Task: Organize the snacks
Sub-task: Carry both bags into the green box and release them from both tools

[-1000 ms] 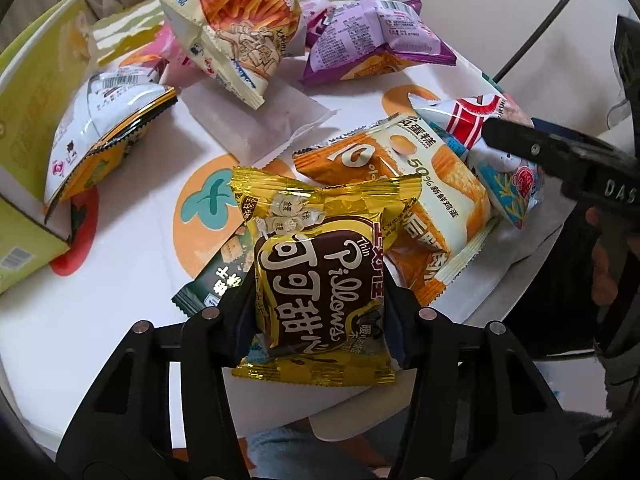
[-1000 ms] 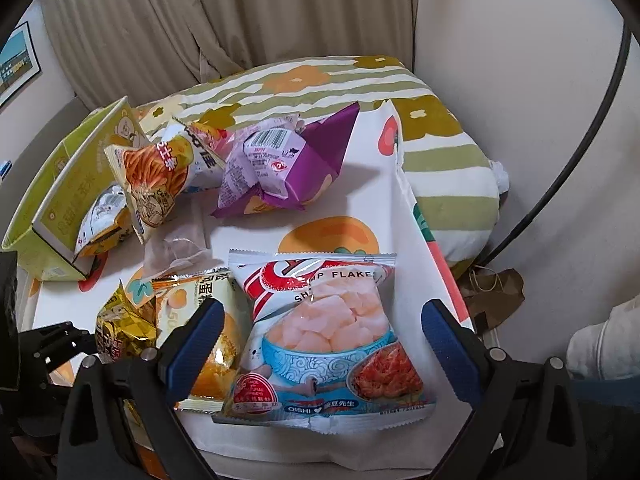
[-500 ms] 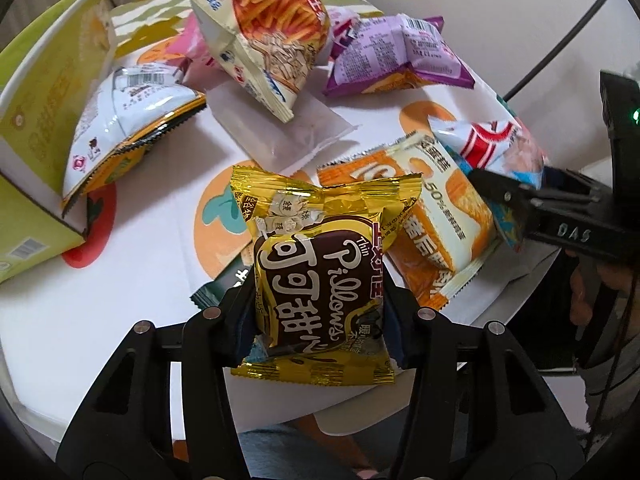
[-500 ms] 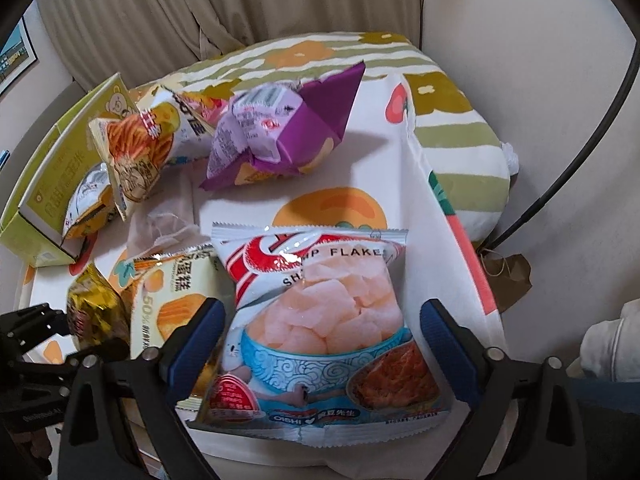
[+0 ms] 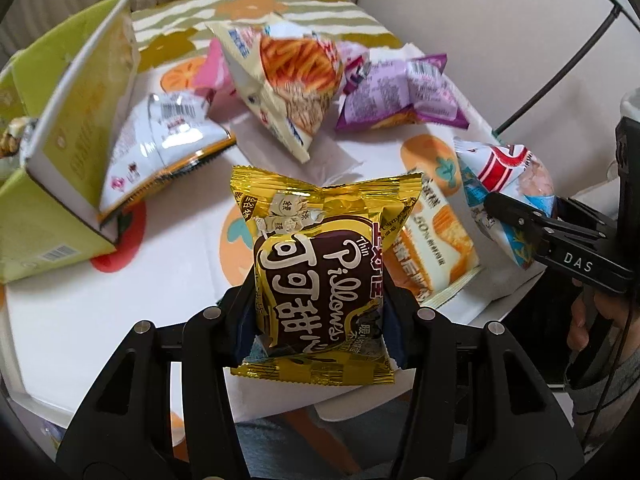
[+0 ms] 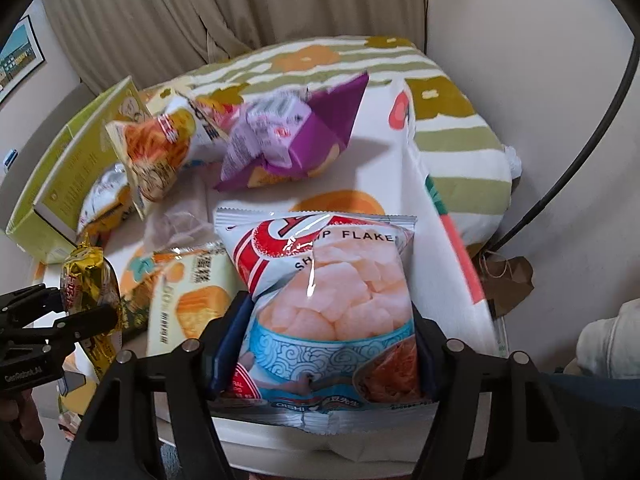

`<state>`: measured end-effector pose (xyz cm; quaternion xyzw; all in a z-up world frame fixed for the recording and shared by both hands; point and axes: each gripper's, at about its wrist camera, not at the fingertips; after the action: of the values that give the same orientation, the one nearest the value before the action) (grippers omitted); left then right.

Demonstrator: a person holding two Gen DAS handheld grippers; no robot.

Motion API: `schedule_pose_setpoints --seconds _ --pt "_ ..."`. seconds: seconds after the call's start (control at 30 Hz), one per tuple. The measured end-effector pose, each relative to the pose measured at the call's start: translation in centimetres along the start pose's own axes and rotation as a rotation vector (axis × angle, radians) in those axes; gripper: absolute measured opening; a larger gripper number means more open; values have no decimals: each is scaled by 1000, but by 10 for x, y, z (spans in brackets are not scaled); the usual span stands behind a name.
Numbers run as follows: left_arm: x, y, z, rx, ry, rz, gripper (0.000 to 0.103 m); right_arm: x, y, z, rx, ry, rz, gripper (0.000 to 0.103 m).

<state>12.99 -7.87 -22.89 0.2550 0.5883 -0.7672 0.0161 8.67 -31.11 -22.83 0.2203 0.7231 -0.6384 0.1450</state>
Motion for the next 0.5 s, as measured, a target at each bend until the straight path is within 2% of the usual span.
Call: schedule_pose_setpoints --seconds 0.23,0.5 --pt "-14 -46 -10 -14 -6 77 48 -15 -39 -14 -6 2 72 66" --pt "-36 -104 -55 -49 -43 163 48 -54 -78 -69 -63 -47 171 66"
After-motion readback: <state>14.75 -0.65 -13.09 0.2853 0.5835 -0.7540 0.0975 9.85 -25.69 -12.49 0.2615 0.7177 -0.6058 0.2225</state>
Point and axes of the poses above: each gripper's, at about its wrist camera, not at the fingertips, and y roughly the way its jaws point, z to its right, x to its underside, and after that the axes turned 1 degree about -z, right-handed
